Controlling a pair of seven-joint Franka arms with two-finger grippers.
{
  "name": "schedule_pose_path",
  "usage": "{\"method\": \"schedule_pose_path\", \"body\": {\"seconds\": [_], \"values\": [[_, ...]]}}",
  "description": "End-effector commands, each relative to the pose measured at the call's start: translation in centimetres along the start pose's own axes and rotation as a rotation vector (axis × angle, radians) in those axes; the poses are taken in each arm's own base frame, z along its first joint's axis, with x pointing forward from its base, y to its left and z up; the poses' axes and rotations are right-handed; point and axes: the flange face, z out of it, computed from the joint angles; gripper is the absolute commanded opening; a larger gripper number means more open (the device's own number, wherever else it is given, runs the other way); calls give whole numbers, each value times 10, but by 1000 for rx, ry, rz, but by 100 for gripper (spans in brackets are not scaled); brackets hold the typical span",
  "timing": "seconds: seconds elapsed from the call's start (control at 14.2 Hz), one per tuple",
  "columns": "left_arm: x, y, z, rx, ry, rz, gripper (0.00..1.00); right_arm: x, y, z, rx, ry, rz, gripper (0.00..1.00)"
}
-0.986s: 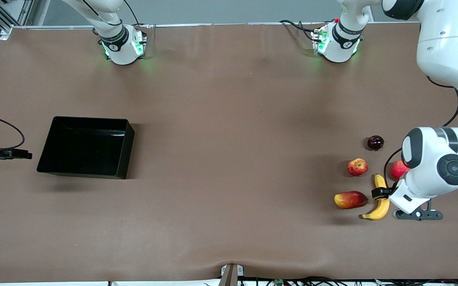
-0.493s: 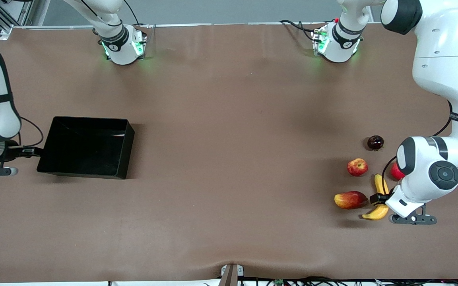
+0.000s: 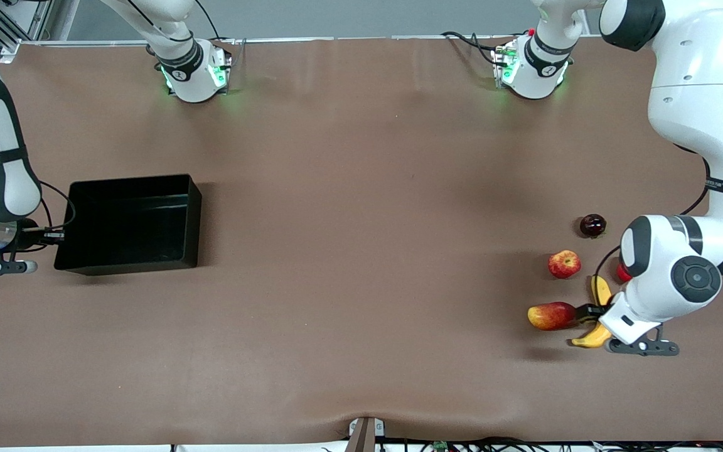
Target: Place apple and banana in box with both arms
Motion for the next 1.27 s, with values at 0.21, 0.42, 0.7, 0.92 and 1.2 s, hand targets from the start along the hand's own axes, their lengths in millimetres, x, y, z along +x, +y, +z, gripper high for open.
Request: {"method": "schedule_pose_path", "body": {"seconds": [0.21, 0.42, 0.7, 0.92, 1.2], "values": [[-51, 22, -10, -72, -101, -20, 100, 14, -14, -84, 71, -58, 25, 0], [-66, 34, -5, -78, -128, -16, 100, 24, -50, -111, 121, -86, 4, 0], [-71, 36, 13, -79, -148, -14, 100, 37, -124, -120, 205, -97, -53, 0], [-73, 35, 26, -73, -159, -5, 100, 50, -198, -119, 218, -118, -28, 0], [-75, 33, 37, -70, -175, 2, 100, 56, -351, -112, 223, -135, 71, 0]]}}
